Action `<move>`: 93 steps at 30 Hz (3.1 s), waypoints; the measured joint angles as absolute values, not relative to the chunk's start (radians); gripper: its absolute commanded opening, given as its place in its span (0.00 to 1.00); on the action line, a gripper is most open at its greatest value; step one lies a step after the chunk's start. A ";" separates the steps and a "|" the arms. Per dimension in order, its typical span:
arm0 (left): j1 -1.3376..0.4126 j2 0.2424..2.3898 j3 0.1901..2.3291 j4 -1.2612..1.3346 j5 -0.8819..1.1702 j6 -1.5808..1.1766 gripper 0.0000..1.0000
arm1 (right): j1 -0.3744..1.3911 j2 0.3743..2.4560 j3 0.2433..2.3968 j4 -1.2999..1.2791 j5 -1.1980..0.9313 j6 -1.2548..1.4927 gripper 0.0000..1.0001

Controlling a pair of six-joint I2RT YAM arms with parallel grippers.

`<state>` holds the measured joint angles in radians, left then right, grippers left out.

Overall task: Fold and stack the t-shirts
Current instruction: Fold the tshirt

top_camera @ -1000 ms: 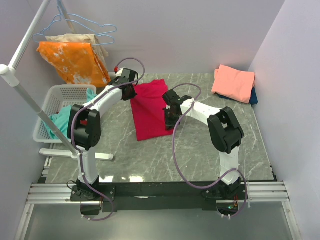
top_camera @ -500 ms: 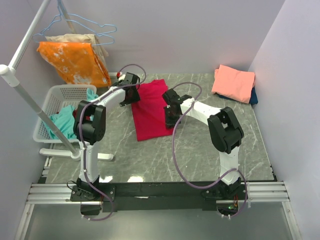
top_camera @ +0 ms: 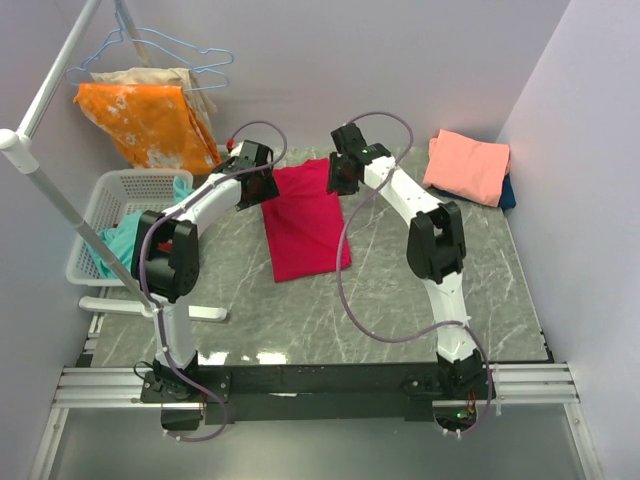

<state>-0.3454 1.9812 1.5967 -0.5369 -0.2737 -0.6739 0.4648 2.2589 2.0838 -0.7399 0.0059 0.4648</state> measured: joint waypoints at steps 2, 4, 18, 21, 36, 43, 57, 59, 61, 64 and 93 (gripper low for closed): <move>-0.345 1.970 1.592 -0.542 -0.258 -0.674 0.76 | 0.448 2.320 2.142 -0.753 0.002 0.458 0.40; -0.345 1.964 1.592 -0.547 -0.247 -0.674 0.76 | 0.433 2.367 2.181 -0.766 -0.013 0.455 0.40; -0.345 1.958 1.586 -0.567 -0.173 -0.677 0.76 | 0.340 2.437 2.196 -0.760 -0.149 0.420 0.40; -0.345 1.958 1.586 -0.567 -0.170 -0.677 0.76 | 0.342 2.439 2.186 -0.744 -0.198 0.409 0.40; -0.345 1.958 1.586 -0.586 -0.169 -0.677 0.76 | 0.344 2.489 2.188 -0.717 -0.312 0.398 0.36; -0.345 1.958 1.586 -0.590 -0.169 -0.676 0.76 | 0.344 2.503 2.192 -0.713 -0.332 0.395 0.00; -0.345 1.953 1.571 -0.589 -0.169 -0.676 0.76 | 0.344 2.459 2.116 -0.643 -0.292 0.424 0.00; -0.345 1.953 1.570 -0.589 -0.168 -0.675 0.76 | 0.345 2.448 2.105 -0.620 -0.280 0.437 0.00; -0.345 1.953 1.570 -0.588 -0.165 -0.675 0.76 | 0.345 2.437 2.095 -0.598 -0.270 0.451 0.00; -0.345 1.953 1.570 -0.589 -0.161 -0.674 0.76 | 0.345 2.409 2.059 -0.547 -0.257 0.467 0.00; -0.345 2.009 1.639 -0.612 -0.135 -0.673 0.76 | 0.322 2.378 2.114 -0.459 -0.226 0.526 0.55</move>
<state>-0.3454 2.0094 1.6386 -0.6125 -0.1349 -0.6731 0.3218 2.3775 2.1139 -0.4591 -0.2260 0.5262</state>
